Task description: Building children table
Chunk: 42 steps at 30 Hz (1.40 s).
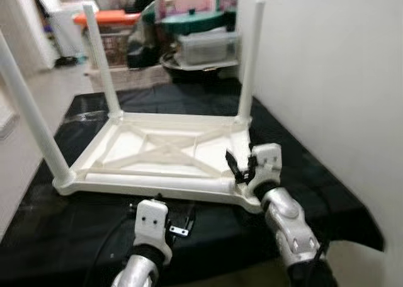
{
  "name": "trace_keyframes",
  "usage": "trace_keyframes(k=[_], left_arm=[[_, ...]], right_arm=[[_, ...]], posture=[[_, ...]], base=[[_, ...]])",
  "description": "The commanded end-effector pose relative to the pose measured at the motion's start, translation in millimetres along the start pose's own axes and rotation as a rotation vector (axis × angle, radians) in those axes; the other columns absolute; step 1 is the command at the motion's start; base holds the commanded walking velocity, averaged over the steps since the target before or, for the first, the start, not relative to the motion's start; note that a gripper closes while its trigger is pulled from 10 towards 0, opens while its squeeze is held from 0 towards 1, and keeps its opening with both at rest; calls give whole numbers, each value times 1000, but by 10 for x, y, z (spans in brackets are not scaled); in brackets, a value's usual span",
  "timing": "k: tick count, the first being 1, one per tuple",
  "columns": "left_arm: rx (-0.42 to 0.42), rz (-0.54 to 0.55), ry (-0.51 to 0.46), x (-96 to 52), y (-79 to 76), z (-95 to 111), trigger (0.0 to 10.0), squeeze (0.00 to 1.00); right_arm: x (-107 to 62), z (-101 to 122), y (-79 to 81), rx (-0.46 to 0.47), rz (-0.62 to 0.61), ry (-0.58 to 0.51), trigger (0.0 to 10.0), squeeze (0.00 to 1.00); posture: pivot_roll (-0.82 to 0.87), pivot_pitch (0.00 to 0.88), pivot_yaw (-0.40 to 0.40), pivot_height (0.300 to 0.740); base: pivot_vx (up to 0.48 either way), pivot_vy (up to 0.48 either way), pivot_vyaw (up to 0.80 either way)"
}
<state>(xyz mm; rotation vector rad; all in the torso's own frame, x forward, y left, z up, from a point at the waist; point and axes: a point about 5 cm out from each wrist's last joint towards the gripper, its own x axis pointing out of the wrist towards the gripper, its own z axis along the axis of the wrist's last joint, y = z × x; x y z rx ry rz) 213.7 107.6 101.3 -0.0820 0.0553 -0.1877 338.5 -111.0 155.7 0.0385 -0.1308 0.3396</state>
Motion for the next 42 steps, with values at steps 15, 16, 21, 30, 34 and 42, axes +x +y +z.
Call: trace_keyframes(k=[15, 16, 21, 30, 34, 42], left_arm=[[2, 20, 11, -22, 32, 0, 10000, 0], [2, 20, 11, -22, 32, 0, 10000, 0], [7, 20, 13, -92, 61, 16, 10000, 0], [2, -4, 38, -252, 59, 2, 10000, 0], [-30, -29, 46, -321, 40, -8, 10000, 0], [-18, -42, 72, -413, 47, -21, 10000, 0]], right_arm=[[137, -95, -349, 154, 207, 270, 10000, 0], [137, -95, -349, 154, 207, 270, 10000, 0], [95, -92, -509, 203, 305, 396, 10000, 0], [-63, 6, -671, 367, 461, 517, 10000, 0], [-146, 73, -732, 563, 485, 563, 10000, 0], [-185, -16, -577, 676, 514, 699, 10000, 0]], posture=[[-6, 0, -29, 740], [-6, 0, -29, 740], [-3, 0, -23, 740], [-1, 0, -27, 740], [-7, 0, -29, 740], [-8, 0, -37, 740]], base=[[0, 0, 0], [0, 0, 0], [0, 0, 0], [0, 0, 0], [0, 0, 0], [0, 0, 0]])
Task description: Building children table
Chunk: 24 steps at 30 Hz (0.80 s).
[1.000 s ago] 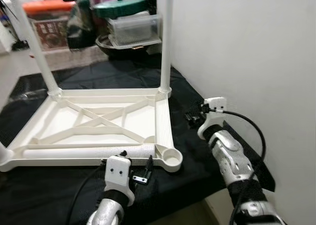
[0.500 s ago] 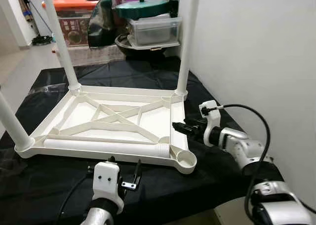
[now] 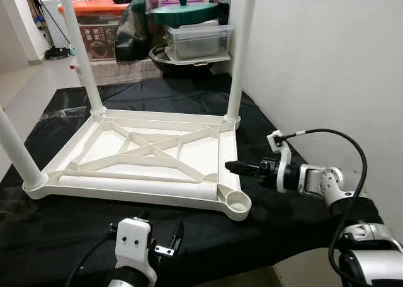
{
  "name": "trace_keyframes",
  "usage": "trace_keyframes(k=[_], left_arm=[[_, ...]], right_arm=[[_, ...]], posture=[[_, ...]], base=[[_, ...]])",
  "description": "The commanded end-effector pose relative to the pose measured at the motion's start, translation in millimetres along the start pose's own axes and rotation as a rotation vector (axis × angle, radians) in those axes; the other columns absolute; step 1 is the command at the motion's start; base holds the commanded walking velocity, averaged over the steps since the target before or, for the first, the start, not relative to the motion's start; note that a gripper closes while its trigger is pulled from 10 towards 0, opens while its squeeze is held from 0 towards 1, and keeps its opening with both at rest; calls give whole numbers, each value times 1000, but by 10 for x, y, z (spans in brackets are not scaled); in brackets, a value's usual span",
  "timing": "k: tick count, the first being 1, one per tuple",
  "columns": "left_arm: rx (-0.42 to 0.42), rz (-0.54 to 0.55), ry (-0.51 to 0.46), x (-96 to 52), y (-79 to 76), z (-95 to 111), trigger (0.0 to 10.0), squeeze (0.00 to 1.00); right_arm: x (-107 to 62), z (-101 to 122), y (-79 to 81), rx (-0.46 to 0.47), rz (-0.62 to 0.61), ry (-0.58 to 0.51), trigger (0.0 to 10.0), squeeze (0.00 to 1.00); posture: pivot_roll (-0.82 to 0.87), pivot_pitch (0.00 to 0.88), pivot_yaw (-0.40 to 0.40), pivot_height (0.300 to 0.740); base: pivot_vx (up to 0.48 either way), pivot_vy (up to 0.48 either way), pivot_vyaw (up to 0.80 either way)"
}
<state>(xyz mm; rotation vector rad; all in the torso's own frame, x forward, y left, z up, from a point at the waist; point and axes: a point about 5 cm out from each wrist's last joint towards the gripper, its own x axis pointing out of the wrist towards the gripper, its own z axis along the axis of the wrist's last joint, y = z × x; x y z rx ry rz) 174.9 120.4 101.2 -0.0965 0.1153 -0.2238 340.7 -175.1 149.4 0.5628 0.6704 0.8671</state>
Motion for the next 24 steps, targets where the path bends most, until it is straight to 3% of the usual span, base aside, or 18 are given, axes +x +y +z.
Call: trace_keyframes(k=[1, 9, 24], left_arm=[[3, -3, 15, -23, -2, -9, 10000, 0], [-5, 6, 7, -38, -12, 8, 10000, 0], [-12, 8, 7, -38, -43, 3, 10000, 0]], right_arm=[[64, -36, 36, 11, 3, 44, 10000, 0], [192, -169, 25, 72, -58, 131, 10000, 0], [412, -231, 264, 123, 11, 177, 10000, 0]], posture=[[-4, 1, -43, 740], [-4, 8, -49, 740], [-4, 2, -64, 740]], base=[[0, 0, 0], [0, 0, 0], [0, 0, 0]])
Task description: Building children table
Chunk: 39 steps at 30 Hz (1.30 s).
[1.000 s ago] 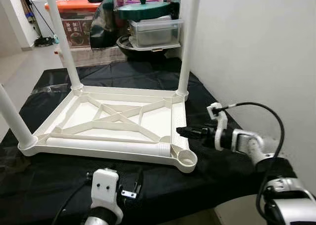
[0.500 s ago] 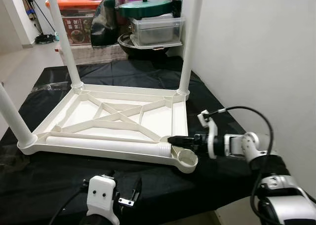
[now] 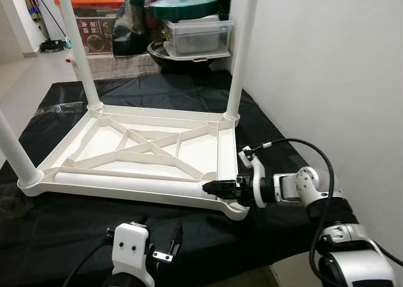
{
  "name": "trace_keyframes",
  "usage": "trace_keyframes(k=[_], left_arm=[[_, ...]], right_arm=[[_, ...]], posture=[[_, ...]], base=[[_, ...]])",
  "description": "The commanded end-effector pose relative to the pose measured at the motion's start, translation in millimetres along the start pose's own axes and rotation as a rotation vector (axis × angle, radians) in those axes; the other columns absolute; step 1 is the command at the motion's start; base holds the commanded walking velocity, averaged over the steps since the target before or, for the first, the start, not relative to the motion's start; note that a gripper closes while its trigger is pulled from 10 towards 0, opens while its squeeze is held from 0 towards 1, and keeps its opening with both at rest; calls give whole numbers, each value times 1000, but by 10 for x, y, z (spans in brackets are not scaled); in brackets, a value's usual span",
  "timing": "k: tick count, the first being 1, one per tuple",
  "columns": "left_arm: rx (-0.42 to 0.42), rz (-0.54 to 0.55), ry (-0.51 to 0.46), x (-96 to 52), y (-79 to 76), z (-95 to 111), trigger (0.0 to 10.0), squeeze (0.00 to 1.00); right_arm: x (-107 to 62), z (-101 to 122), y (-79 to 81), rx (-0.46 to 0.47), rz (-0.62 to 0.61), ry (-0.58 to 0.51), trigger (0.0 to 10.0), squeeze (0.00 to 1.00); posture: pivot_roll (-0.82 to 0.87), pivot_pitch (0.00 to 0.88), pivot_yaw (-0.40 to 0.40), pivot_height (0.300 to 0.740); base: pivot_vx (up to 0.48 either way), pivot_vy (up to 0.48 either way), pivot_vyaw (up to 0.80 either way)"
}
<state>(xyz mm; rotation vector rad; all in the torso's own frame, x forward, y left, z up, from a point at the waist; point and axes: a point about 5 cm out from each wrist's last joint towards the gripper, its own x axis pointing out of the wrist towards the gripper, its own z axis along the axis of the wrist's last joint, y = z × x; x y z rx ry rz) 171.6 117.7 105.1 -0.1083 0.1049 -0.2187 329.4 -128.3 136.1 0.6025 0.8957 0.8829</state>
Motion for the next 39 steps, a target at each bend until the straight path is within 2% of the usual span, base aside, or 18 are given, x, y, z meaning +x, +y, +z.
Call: trace_keyframes(k=[1, 14, 17, 20, 26, 31, 32, 39], left_arm=[[-1, 5, 19, -7, -7, -30, 10000, 0], [0, 5, 21, -2, -13, -43, 10000, 0], [1, 5, 23, 1, -13, -51, 10000, 0], [2, 6, 25, 3, -10, -55, 10000, 0], [4, 7, 27, 5, -4, -59, 10000, 0], [6, 8, 26, 8, 0, -55, 10000, 0], [7, 9, 27, 10, 1, -55, 10000, 0], [9, 11, 26, 16, 8, -52, 10000, 0]], right_arm=[[50, 27, 64, -6, 14, -7, 10000, 0], [190, 19, 137, 15, 53, -37, 10000, 0], [152, 74, 257, 28, 192, -76, 10000, 0], [129, 90, 310, 25, 247, -87, 10000, 0], [137, 72, 327, 18, 254, -82, 10000, 0], [202, -21, 340, -19, 236, -26, 9765, 0], [212, -23, 345, -24, 236, -26, 0, 0], [204, 31, 348, -26, 237, -55, 0, 0]], posture=[[-4, 2, -64, 740], [-2, 0, -66, 740], [-2, 0, -64, 740], [-1, 0, -64, 740], [0, 0, -64, 740], [0, 0, -64, 740], [3, 0, -65, 740], [0, 0, -64, 740]], base=[[0, 0, 0], [0, 0, 0], [0, 0, 0], [0, 0, 0], [0, 0, 0], [0, 0, 0], [0, 0, 0], [0, 0, 0]])
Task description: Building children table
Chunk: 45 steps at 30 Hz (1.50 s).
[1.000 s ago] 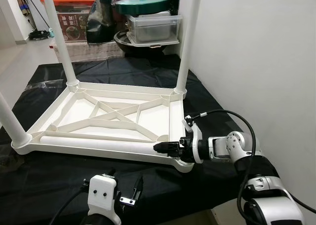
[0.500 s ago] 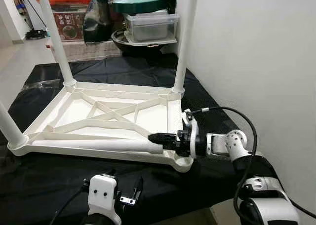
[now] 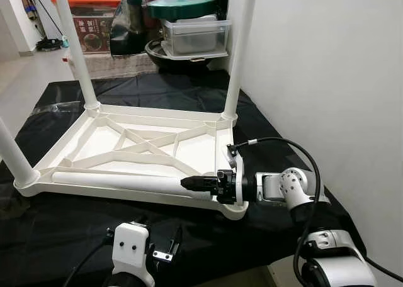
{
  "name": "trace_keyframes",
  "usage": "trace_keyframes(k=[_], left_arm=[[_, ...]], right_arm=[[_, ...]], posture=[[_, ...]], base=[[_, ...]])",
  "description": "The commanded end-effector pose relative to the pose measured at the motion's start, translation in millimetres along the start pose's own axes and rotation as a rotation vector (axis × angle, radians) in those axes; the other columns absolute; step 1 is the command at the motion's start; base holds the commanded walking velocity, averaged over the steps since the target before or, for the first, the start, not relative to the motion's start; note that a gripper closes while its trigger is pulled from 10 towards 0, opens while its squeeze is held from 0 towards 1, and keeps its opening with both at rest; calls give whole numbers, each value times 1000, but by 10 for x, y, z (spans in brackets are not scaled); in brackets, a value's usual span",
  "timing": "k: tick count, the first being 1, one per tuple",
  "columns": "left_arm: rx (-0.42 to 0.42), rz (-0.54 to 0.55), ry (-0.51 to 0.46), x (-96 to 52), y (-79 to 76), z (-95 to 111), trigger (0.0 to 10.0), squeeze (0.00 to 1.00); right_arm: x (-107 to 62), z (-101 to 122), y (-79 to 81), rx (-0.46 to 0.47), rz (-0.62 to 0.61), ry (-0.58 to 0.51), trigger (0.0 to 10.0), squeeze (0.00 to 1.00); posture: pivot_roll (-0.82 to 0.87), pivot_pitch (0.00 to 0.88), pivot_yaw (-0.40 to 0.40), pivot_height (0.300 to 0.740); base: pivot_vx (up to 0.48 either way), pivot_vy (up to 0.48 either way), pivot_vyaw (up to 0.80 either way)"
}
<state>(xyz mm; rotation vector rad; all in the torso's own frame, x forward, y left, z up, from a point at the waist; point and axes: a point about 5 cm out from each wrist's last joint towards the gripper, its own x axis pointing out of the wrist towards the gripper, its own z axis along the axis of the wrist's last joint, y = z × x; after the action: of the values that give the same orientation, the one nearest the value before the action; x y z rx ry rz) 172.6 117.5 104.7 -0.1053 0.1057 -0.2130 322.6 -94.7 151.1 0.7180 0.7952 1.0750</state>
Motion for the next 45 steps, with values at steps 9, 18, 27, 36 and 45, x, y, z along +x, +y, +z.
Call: trace_keyframes(k=[9, 18, 27, 36, 45], left_arm=[[-5, 12, 27, 5, 22, -49, 10000, 0], [-69, 72, -5, 47, 152, 50, 10000, 0], [-273, 54, -161, 153, 259, 377, 10000, 1000], [-912, -107, -541, 136, 488, 1001, 10000, 0], [-1024, -185, -578, 61, 589, 1057, 10000, 0]], right_arm=[[-101, 94, -9, -17, 26, -58, 0, 0], [-470, 353, 64, -75, 158, -243, 0, 0], [-719, 355, 125, -63, 307, -319, 0, 0], [-785, 84, 113, 36, 468, -318, 0, 0], [-758, -114, 173, 72, 552, -244, 0, 0]], posture=[[4, 0, -62, 740], [9, 0, -59, 740], [4, 0, -48, 740], [-1, 0, -42, 740], [0, 0, -39, 740]], base=[[0, 0, 0], [0, 0, 0], [0, 0, 0], [0, 0, 0], [0, 0, 0]])
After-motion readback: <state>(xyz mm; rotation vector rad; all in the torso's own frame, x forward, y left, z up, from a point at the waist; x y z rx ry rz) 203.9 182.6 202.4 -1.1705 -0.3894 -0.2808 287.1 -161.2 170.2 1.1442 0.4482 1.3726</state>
